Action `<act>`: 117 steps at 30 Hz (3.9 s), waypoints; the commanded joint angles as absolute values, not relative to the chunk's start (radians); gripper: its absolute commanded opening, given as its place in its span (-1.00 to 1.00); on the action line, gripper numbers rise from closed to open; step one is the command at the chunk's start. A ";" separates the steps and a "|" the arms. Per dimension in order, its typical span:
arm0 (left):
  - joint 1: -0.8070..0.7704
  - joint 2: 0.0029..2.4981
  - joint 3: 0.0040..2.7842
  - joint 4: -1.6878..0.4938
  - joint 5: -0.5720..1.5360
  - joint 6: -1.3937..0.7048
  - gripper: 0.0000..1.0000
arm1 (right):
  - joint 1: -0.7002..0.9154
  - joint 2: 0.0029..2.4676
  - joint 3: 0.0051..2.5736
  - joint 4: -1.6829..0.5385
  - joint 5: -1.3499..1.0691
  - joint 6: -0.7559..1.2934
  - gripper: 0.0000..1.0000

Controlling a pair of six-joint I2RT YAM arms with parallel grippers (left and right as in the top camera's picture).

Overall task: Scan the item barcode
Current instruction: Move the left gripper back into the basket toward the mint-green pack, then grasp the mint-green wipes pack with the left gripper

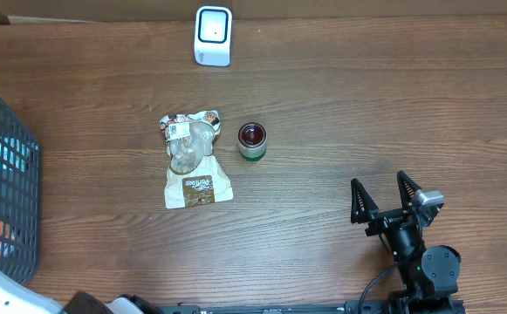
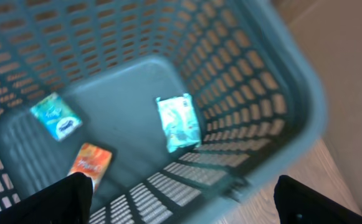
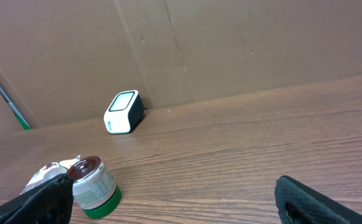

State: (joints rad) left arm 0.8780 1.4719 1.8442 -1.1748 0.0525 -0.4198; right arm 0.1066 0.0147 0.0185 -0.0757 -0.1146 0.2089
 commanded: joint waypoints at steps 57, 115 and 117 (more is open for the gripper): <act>1.000 1.987 1.427 -0.715 0.266 -0.239 0.70 | 0.112 0.003 0.008 -0.072 -0.102 0.204 1.00; 0.968 1.869 1.444 -0.598 0.244 -0.333 -0.92 | 0.112 0.003 0.008 -0.072 -0.102 0.205 1.00; 0.983 1.793 1.444 -0.606 0.243 -0.350 -0.91 | 0.112 0.003 0.008 -0.072 -0.102 0.205 0.99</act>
State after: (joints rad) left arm 0.9565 1.9469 1.4414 -0.6075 0.2714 -0.2943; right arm 0.1066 0.0147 0.0185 -0.0761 -0.1143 0.2092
